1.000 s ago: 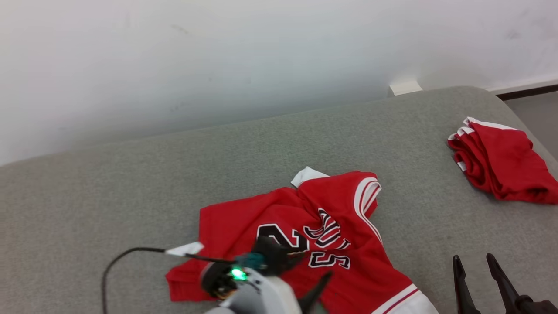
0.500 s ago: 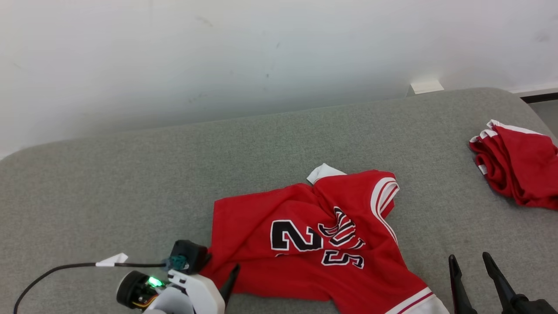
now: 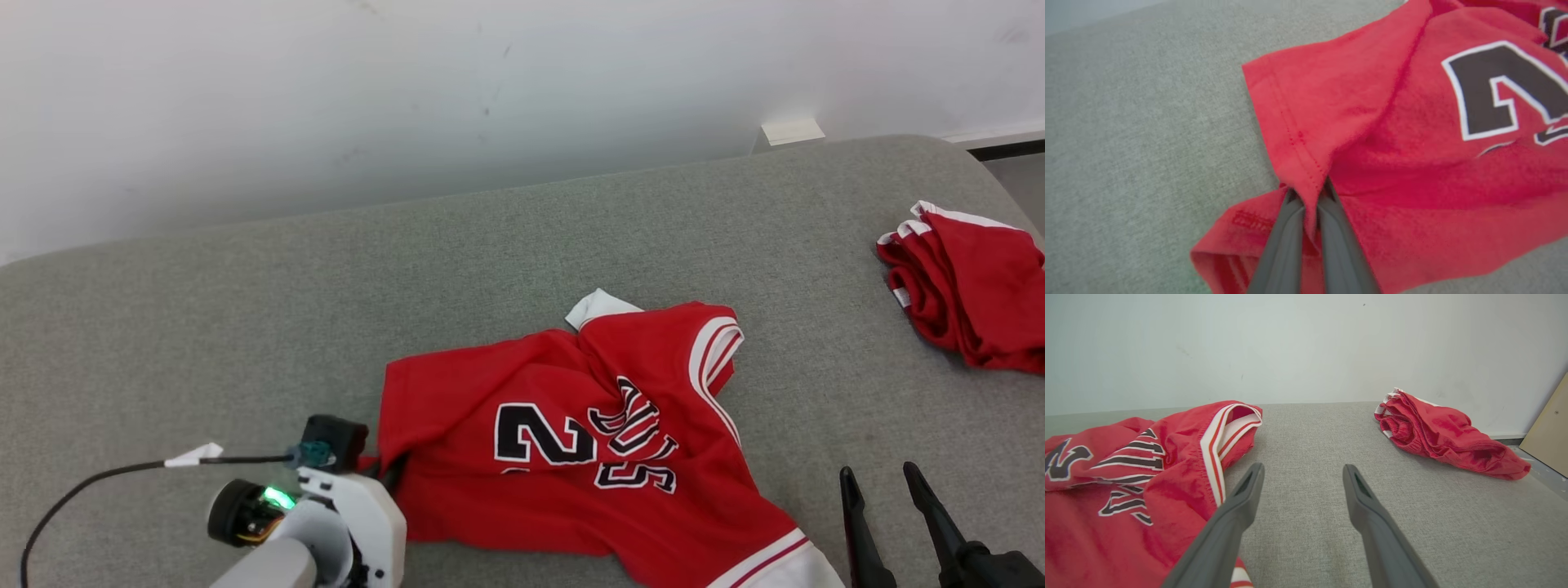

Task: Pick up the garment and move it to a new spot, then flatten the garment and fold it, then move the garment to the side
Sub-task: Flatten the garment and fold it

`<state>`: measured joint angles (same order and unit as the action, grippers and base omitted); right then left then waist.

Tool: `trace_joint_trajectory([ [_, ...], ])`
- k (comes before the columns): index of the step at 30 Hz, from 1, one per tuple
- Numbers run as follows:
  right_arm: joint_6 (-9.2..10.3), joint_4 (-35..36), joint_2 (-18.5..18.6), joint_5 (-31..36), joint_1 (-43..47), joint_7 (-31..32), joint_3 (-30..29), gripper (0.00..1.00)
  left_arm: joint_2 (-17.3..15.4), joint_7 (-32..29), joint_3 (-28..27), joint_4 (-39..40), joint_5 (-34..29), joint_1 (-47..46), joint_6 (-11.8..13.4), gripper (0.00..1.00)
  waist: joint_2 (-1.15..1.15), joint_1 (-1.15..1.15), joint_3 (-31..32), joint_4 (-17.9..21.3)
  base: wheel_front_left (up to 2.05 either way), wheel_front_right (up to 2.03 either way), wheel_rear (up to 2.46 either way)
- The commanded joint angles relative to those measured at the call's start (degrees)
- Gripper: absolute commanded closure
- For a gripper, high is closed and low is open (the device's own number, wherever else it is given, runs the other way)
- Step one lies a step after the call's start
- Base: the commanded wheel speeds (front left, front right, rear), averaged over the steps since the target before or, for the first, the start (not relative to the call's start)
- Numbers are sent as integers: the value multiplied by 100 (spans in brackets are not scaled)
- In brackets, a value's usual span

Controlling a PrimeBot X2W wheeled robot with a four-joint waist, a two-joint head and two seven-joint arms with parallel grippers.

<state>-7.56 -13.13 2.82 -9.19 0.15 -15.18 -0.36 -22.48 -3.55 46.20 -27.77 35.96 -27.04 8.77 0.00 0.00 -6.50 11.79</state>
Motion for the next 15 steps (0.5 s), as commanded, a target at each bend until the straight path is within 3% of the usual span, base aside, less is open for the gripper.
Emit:
trace_joint_trajectory([
  [1,14,-1,15,-5,-30,5,-30,0,17,105,-134,-67,113,-102,-5,100,0,0,-18,-12,0,0,0],
  [12,15,-13,16,66,-115,5,67,0,155,193,-850,-462,787,-578,-5,100,0,0,-137,-168,0,0,0],
  [13,15,-19,16,72,-123,5,90,0,159,212,-867,-542,788,-649,-32,70,0,0,-151,-172,0,0,0],
  [14,15,-31,17,77,-131,5,114,0,160,240,-868,-634,769,-717,-51,29,0,0,-164,-174,0,0,0],
  [15,15,-44,17,79,-145,5,133,0,171,274,-873,-718,765,-758,-68,0,0,0,-171,-172,0,0,0],
])
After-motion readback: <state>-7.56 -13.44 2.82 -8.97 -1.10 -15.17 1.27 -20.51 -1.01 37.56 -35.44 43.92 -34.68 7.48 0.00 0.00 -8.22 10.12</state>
